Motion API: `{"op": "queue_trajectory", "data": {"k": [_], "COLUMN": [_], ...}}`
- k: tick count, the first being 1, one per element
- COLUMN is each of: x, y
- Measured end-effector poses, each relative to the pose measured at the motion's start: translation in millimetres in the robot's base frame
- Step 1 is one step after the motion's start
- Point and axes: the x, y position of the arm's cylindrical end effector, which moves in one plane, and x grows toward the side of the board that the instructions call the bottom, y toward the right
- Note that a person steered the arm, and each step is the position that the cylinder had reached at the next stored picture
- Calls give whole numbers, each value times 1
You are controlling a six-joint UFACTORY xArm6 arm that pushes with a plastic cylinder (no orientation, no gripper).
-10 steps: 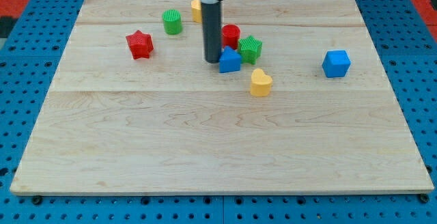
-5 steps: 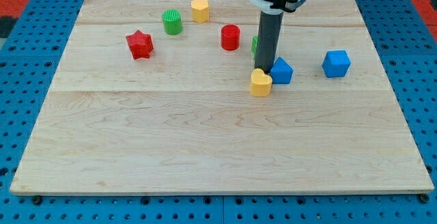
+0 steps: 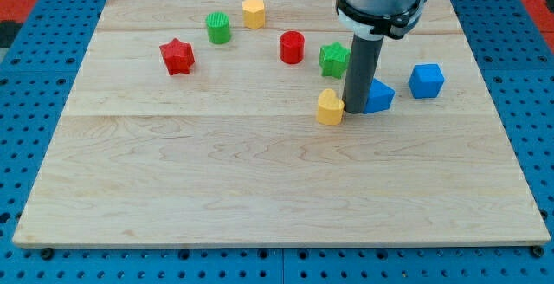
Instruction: Push the blue triangle into the blue cube
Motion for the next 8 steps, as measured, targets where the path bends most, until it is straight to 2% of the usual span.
{"op": "queue_trajectory", "data": {"k": [5,8], "x": [-28,-30], "y": [45,41]}}
